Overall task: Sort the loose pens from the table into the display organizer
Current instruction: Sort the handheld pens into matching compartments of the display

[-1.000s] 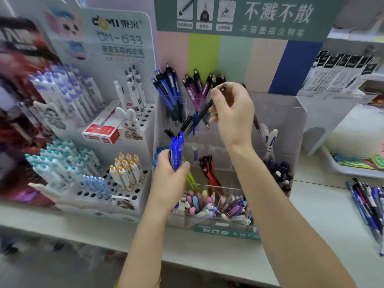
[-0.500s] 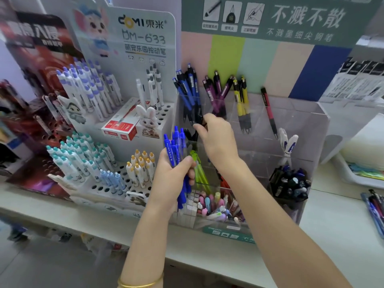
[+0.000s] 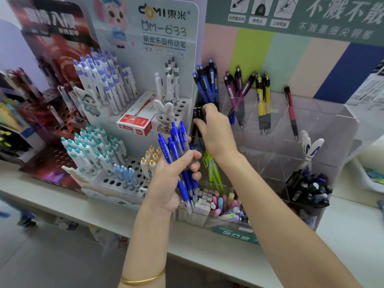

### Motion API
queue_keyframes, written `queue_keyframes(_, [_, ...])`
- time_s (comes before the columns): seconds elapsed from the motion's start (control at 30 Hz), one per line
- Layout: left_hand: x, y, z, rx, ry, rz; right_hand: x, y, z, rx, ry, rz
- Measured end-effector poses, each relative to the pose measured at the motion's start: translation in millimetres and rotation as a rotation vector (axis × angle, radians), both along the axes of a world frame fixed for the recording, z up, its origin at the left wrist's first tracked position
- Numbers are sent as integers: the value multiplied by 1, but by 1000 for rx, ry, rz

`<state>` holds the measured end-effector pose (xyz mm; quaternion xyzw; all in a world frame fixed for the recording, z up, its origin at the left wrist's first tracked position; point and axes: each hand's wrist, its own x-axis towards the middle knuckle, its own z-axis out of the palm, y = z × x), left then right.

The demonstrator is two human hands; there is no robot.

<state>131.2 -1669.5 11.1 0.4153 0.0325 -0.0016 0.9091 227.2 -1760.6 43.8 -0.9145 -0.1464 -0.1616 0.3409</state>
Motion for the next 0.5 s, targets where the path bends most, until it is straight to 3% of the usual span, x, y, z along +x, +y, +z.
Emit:
queue_keyframes(0.17, [0,1,0,-16,2,-46,8,1,-2,-59,15,-56])
queue_keyframes(0.33, [5,0,0,-151,19,-117,4,-2,1,132,-40,-59])
queue_keyframes(0.5, [6,-4,1,-235,21,-194,10,-10,-5,22,-70,-14])
